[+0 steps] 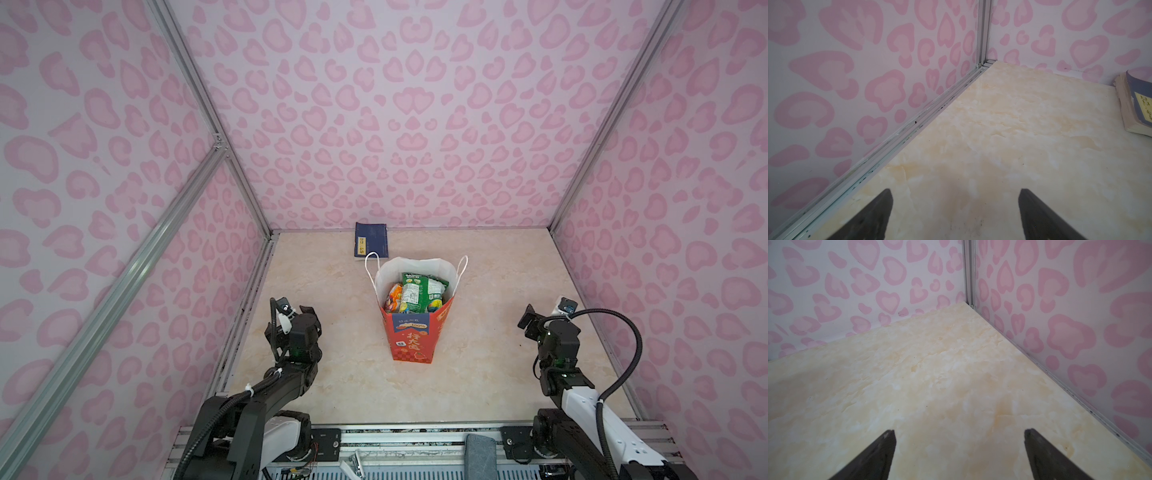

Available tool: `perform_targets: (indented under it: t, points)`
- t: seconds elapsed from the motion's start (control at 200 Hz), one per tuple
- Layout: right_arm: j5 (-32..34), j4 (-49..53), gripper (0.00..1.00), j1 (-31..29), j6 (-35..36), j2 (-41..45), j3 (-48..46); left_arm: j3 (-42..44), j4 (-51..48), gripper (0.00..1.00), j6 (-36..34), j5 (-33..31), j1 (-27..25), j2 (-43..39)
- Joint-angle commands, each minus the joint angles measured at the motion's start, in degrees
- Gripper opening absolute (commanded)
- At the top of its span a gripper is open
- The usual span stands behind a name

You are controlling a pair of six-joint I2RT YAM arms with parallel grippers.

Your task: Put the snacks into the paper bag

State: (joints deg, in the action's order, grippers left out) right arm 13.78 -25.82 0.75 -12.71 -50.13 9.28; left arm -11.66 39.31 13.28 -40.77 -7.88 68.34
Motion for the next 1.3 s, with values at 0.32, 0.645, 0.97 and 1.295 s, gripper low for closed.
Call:
perform_targets:
  t: [0.32, 0.645, 0.97, 1.295]
  points:
    - [-4.9, -35.3, 0.98, -0.7, 7.1, -22.0, -1.9, 2.5, 31.5, 0.97, -8.6, 8.7, 1.7, 10.7]
    - [2.6, -48.9, 1.0, -7.6, 16.2, -40.6, 2.5, -4.3, 22.2, 0.97, -9.1, 20.6, 4.8, 15.7]
    - [-8.2, -35.3, 1.0, -1.6, 11.7, -40.4, 9.6, -6.0, 18.7, 0.97, -7.7, 24.9, 7.5, 15.9]
    - [-7.3, -34.5, 1.0, -2.8, 12.9, -40.2, 9.5, -7.4, 17.2, 0.97, -8.1, 25.1, 7.0, 16.8]
